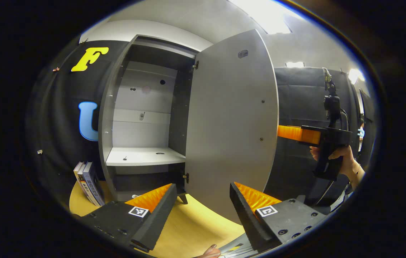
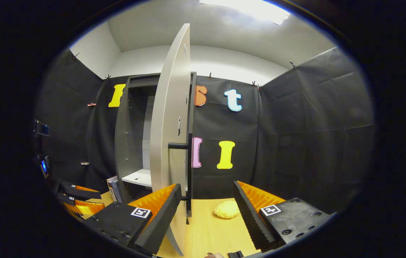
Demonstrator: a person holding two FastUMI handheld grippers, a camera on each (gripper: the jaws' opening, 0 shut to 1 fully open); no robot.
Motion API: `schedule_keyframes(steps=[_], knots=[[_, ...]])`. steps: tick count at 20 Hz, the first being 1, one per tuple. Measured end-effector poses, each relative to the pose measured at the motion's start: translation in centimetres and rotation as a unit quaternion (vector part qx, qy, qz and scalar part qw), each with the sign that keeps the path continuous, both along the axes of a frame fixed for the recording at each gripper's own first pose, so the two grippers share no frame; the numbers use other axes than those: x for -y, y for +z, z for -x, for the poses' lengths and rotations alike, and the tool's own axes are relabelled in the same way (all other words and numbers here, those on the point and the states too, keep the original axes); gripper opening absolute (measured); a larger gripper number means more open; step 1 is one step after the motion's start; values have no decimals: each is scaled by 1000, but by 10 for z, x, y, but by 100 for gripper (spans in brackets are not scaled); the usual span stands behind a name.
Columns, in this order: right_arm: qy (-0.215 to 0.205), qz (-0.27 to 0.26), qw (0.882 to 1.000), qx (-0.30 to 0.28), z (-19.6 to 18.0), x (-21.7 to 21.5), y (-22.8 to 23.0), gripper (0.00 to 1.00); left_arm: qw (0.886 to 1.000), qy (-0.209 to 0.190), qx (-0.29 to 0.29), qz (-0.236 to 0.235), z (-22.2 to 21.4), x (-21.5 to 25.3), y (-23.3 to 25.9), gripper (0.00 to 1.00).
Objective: Open the cabinet door with the right hand, grasp the bottle in the cabinet with the left hand and place it on the coaster, then close the cabinet door with the right hand.
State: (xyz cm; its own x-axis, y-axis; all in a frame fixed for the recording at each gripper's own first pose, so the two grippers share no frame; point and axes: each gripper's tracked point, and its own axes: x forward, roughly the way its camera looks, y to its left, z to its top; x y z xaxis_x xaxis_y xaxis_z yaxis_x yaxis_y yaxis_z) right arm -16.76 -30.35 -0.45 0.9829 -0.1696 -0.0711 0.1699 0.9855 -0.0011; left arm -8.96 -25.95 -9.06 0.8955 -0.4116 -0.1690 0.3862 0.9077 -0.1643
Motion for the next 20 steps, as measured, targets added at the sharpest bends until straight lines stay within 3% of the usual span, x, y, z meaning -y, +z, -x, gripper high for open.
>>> schedule_keyframes(steps=[6,13,17,20], knots=[[61,-24,998,0,-23,-93,-4,94,1000,10,16,11,6,-46,17,92],[150,-70,986,14,-73,-214,-13,96,997,70,17,18,30,-139,23,94],[129,-61,989,24,-63,-223,-12,98,996,68,7,54,29,-167,28,94],[112,-67,991,12,-51,-225,-23,97,998,51,24,28,25,-169,35,94]])
